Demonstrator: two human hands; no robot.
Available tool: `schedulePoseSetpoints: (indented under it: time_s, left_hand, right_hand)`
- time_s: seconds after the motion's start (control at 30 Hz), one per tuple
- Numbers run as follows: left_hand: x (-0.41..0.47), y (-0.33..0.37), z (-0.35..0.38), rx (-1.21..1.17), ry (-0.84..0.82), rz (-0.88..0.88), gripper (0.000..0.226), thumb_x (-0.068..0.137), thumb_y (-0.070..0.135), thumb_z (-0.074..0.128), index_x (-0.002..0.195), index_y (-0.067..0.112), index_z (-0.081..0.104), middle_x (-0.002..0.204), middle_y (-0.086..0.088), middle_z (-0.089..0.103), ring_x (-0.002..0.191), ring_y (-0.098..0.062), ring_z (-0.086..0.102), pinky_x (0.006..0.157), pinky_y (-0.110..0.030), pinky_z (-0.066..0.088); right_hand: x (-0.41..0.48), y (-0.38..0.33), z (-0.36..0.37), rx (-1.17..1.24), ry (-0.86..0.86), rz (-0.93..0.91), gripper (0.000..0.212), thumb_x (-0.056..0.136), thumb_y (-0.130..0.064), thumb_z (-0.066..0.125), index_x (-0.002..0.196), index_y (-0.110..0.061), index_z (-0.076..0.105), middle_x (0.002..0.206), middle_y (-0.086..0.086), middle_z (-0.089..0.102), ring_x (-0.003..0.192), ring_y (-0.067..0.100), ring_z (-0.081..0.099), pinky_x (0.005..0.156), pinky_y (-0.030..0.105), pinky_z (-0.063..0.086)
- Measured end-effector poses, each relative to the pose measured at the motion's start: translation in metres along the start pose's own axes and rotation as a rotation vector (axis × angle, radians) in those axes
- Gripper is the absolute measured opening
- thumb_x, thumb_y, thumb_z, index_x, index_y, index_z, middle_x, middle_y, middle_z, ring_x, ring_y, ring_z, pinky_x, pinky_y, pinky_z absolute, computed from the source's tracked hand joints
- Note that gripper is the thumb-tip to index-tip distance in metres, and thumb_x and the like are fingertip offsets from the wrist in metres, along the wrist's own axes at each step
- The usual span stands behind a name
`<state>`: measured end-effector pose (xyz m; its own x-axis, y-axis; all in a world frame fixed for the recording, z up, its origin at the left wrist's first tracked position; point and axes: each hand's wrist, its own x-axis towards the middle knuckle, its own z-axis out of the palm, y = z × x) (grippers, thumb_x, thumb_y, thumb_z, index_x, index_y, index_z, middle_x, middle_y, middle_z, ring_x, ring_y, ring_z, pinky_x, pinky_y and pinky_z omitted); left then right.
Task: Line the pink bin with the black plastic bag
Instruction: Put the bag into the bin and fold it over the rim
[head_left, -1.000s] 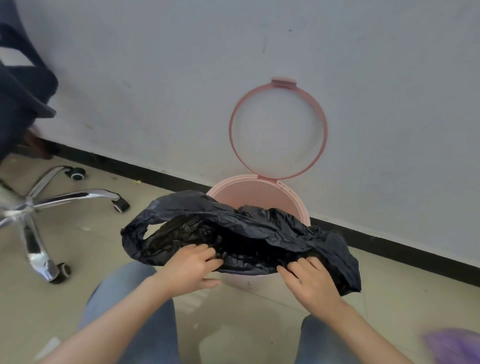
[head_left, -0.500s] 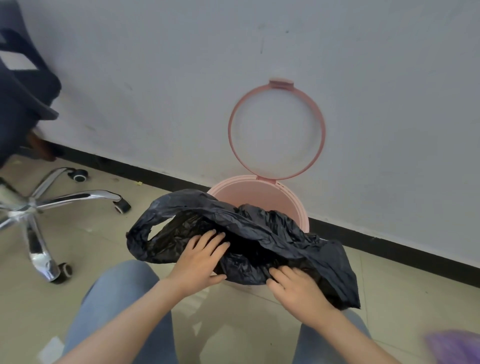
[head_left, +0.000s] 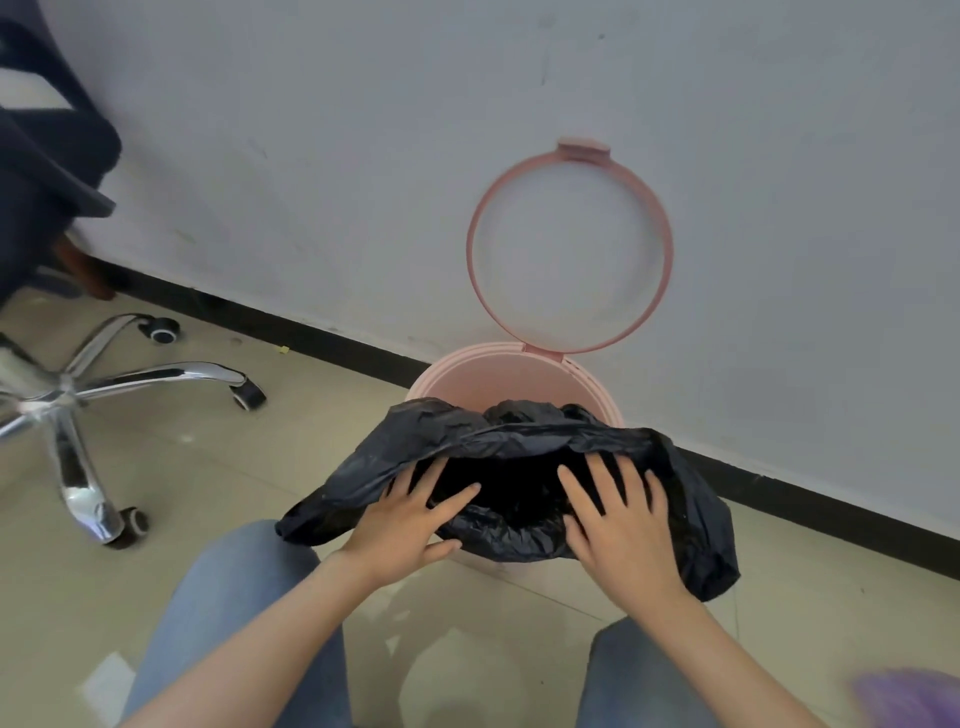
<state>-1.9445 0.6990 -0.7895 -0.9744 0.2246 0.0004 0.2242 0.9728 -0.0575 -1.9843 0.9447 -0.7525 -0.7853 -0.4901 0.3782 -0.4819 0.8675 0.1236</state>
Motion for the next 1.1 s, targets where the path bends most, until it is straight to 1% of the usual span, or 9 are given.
schedulePoseSetpoints:
  time_s: [0.1,0.23,0.33,0.4,0.57,0.7,0.83,1.0,1.1]
  left_hand:
    - [-0.003,0.001,-0.003,0.044,0.062,0.019,0.063,0.075,0.057,0.03,0.129,0.027,0.039,0.126,-0.013,0.059,0.118,-0.034,0.045,0.088,-0.047,0.049]
    - [-0.014,0.018,-0.017,0.017,0.423,0.228,0.042,0.083,0.037,0.046,0.12,0.016,0.049,0.127,-0.013,0.057,0.124,-0.029,0.035,0.104,-0.046,0.03]
    - [-0.004,0.02,-0.039,0.072,0.57,0.084,0.044,0.083,0.036,0.047,0.123,0.019,0.048,0.138,-0.015,0.037,0.127,-0.035,0.031,0.104,-0.052,0.022]
    - [0.012,0.008,-0.044,0.117,0.49,-0.072,0.052,0.08,0.045,0.045,0.128,0.024,0.043,0.141,-0.02,0.029,0.129,-0.04,0.024,0.101,-0.059,0.023]
    - [0.043,-0.029,-0.038,0.092,0.238,-0.232,0.054,0.078,0.042,0.053,0.126,0.017,0.049,0.138,-0.022,0.044,0.129,-0.041,0.029,0.095,-0.064,0.035]
    - [0.071,-0.05,-0.038,0.043,0.218,-0.311,0.049,0.08,0.027,0.063,0.123,0.009,0.052,0.135,-0.025,0.046,0.125,-0.045,0.039,0.096,-0.066,0.032]
    - [0.096,-0.067,-0.037,-0.086,0.145,-0.422,0.053,0.092,0.021,0.048,0.138,0.009,0.027,0.149,-0.021,0.023,0.138,-0.037,0.015,0.11,-0.054,0.015]
    - [0.109,-0.076,-0.049,-0.165,0.336,-0.083,0.059,0.065,-0.002,0.071,0.119,0.005,0.048,0.123,-0.03,0.053,0.117,-0.044,0.045,0.097,-0.054,0.039]
    - [0.077,-0.049,-0.051,-0.09,0.443,0.143,0.05,0.072,0.009,0.052,0.121,0.011,0.047,0.129,-0.026,0.051,0.124,-0.038,0.032,0.107,-0.048,0.022]
  right_hand:
    - [0.004,-0.005,0.002,0.012,-0.046,0.012,0.045,0.08,-0.035,0.037,0.121,-0.021,0.047,0.118,0.013,0.063,0.111,0.033,0.04,0.087,0.055,0.047]
    - [0.0,-0.005,0.003,-0.005,-0.07,-0.017,0.044,0.08,-0.035,0.037,0.122,-0.022,0.046,0.12,0.012,0.063,0.112,0.033,0.041,0.089,0.054,0.045]
    - [-0.004,-0.001,0.003,-0.007,-0.042,-0.028,0.043,0.08,-0.032,0.037,0.121,-0.021,0.046,0.12,0.013,0.063,0.114,0.032,0.041,0.091,0.052,0.033]
    - [-0.004,0.003,0.002,0.021,-0.078,0.007,0.044,0.08,-0.03,0.036,0.122,-0.02,0.046,0.122,0.014,0.059,0.115,0.032,0.04,0.091,0.053,0.038]
    - [0.008,0.015,0.006,0.168,-0.275,0.167,0.049,0.095,-0.04,0.013,0.126,-0.017,0.043,0.123,0.019,0.057,0.114,0.035,0.042,0.077,0.049,0.054]
    - [0.02,0.02,0.021,0.394,-0.323,0.263,0.056,0.091,-0.043,0.038,0.142,-0.023,0.025,0.146,0.017,0.033,0.13,0.035,0.037,0.1,0.043,0.041]
    - [0.037,0.025,0.027,0.572,-0.388,0.368,0.063,0.092,-0.037,0.046,0.144,-0.028,0.012,0.154,0.006,0.012,0.138,0.025,0.022,0.108,0.034,0.03]
    - [0.058,0.033,0.016,0.456,-0.439,0.365,0.052,0.093,-0.033,0.044,0.14,-0.017,0.027,0.148,0.01,0.027,0.136,0.026,0.026,0.11,0.036,0.026]
    - [0.046,0.024,-0.002,0.3,-0.278,0.198,0.048,0.095,-0.037,0.029,0.119,-0.007,0.057,0.128,0.016,0.056,0.119,0.032,0.052,0.099,0.04,0.044]
